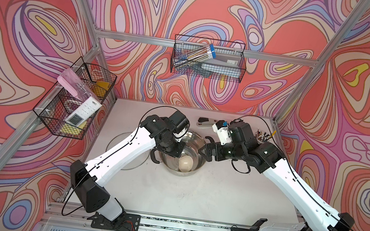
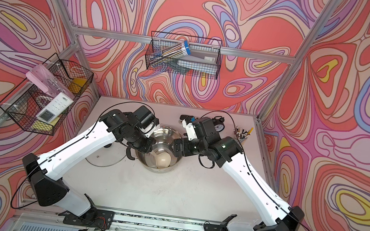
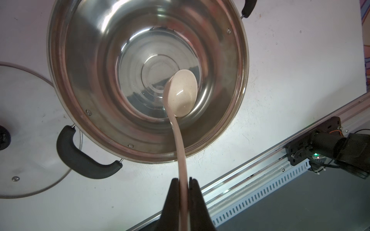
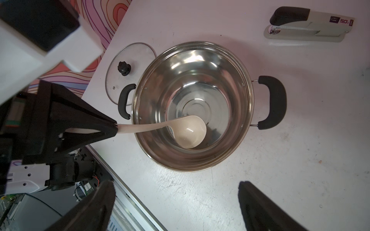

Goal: Stir the soup with a spoon
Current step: Stir the soup in the pan with a stick.

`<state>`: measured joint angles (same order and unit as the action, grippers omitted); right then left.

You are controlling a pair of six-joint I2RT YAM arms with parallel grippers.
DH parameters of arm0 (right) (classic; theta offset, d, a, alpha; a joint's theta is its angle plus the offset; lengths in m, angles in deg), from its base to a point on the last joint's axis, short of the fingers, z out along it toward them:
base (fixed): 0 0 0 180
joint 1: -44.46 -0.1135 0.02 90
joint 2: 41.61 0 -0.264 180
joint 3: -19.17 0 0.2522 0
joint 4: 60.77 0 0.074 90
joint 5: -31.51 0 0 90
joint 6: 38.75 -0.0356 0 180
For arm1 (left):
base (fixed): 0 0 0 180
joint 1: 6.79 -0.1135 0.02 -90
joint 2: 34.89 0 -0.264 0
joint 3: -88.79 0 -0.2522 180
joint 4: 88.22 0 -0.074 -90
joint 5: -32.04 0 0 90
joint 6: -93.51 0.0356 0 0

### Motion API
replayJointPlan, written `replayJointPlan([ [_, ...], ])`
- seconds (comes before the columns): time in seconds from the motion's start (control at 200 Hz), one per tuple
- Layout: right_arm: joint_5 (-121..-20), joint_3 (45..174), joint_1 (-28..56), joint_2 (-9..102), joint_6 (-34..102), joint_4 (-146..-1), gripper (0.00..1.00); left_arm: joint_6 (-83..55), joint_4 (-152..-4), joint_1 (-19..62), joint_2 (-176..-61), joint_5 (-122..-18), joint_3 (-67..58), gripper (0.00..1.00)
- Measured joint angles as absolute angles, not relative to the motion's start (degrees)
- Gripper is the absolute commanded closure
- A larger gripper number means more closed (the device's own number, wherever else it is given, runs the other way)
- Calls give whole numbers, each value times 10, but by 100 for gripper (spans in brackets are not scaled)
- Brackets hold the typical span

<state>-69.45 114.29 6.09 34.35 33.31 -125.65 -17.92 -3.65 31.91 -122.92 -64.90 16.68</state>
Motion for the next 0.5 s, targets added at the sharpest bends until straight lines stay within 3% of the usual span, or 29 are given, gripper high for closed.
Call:
replayJointPlan([
  [0.501,-687,1136,54,343,332,-1253,2,-179,35,310,-1262,-517,251,100],
])
